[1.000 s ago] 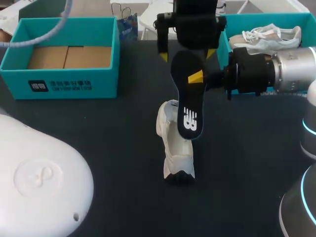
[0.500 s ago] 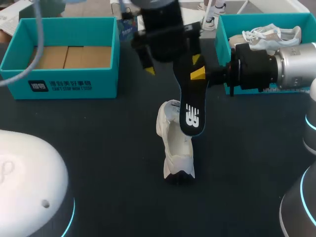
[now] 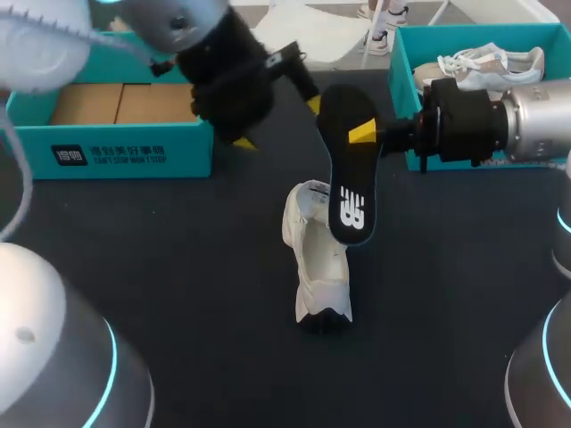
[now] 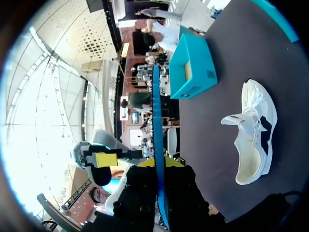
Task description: Take the shoe out of the shoebox, open the shoe tongue, remove and reinsert the insole, then place the shoe into the shoebox
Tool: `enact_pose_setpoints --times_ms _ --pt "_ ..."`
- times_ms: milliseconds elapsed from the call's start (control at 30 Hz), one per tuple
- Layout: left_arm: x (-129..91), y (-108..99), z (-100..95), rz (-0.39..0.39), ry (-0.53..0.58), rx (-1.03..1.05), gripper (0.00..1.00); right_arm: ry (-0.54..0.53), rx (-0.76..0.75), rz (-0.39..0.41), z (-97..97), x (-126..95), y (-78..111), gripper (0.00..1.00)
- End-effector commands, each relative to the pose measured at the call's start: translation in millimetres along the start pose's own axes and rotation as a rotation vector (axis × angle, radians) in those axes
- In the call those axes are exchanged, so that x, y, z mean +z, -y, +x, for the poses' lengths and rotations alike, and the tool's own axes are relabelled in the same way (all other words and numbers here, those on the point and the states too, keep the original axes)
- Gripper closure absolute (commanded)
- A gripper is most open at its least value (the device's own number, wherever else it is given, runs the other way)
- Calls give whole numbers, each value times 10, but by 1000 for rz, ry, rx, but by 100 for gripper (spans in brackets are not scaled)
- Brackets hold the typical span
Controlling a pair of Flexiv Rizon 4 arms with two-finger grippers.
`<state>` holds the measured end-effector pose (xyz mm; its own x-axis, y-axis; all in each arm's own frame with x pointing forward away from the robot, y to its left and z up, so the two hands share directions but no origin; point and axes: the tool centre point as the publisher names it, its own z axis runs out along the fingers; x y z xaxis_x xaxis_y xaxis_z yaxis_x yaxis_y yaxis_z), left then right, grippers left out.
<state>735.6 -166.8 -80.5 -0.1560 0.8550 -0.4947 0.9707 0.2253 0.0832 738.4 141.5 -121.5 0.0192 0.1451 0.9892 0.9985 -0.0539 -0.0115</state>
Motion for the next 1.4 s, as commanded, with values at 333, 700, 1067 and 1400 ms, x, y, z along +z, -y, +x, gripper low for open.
enact_pose_setpoints --times_ms 333,700,1067,1400 --pt "87 23 149 138 1101 36 0 3 3 13 -8 4 -9 100" --pt "200 -41 142 92 1155 38 0 -5 17 7 -37 58 43 100" --pt "360 -94 -48 85 1223 37 0 -24 15 11 -21 197 112 100" --pt "541 -125 -165 98 1165 40 14 -31 22 23 -36 296 165 100"
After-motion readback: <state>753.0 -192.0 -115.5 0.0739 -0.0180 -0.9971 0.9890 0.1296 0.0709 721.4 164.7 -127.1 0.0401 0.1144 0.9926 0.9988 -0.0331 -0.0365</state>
